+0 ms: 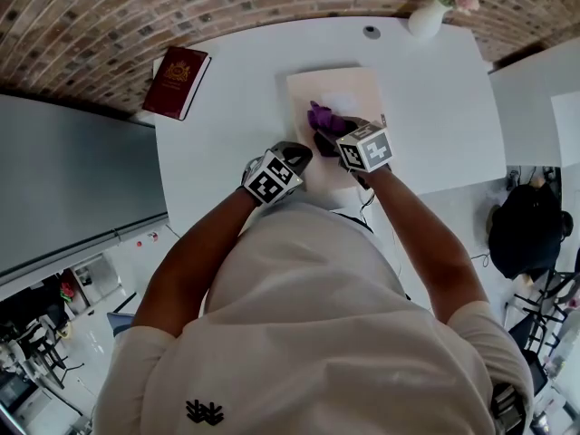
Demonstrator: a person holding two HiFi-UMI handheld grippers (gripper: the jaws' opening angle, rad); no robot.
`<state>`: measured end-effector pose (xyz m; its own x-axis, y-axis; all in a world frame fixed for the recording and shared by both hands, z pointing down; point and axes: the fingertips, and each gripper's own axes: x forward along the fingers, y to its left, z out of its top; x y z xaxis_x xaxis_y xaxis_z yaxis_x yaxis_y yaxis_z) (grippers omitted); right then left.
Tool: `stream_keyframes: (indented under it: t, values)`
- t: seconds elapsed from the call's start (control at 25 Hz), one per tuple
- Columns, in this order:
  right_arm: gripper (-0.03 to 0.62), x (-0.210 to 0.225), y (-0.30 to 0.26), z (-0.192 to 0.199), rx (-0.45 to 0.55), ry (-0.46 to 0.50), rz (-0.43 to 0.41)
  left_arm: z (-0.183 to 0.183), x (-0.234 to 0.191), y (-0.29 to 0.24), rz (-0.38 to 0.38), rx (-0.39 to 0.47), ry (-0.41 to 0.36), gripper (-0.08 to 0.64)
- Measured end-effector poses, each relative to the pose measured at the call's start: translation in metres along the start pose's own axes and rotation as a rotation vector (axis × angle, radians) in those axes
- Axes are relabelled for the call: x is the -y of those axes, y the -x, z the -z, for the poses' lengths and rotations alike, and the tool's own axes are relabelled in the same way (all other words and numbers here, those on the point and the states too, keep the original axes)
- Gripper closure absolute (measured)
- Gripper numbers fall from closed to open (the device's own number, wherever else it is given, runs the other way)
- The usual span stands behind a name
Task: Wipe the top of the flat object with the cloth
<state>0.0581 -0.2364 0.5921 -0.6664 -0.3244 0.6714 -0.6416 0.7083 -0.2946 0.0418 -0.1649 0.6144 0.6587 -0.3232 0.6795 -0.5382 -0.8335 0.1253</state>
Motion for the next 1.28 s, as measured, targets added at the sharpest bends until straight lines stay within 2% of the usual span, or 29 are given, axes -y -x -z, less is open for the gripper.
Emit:
stream_keyframes:
  t: [0.64,0.84,0.96,1.12,1.28]
  values:
    - [0.466,0.131,0.083,0.037,0.018,-0.106,0.256,-0.002,0.0,-0.004,0.001,0.014,0.023,0.534]
    - [0.466,0.148,0.095,0.037,0.004,-0.114,0.31,-0.001,0.001,-0.003,0.001,0.004,0.022,0.535]
    - [0.466,0.134,0.094,0.018,0.04,-0.099,0.283,0.0,-0.001,-0.004,0.001,0.002,0.025,0.534]
    - [0.465,0.095,0.075,-0.015,0.085,-0.065,0.19,-0.001,0.0,-0.005,0.011,0.009,0.023,0.534]
    - [0.465,0.05,0.047,-0.036,0.085,-0.009,0.09,-0.002,0.0,-0.005,0.025,-0.003,0.025,0.535]
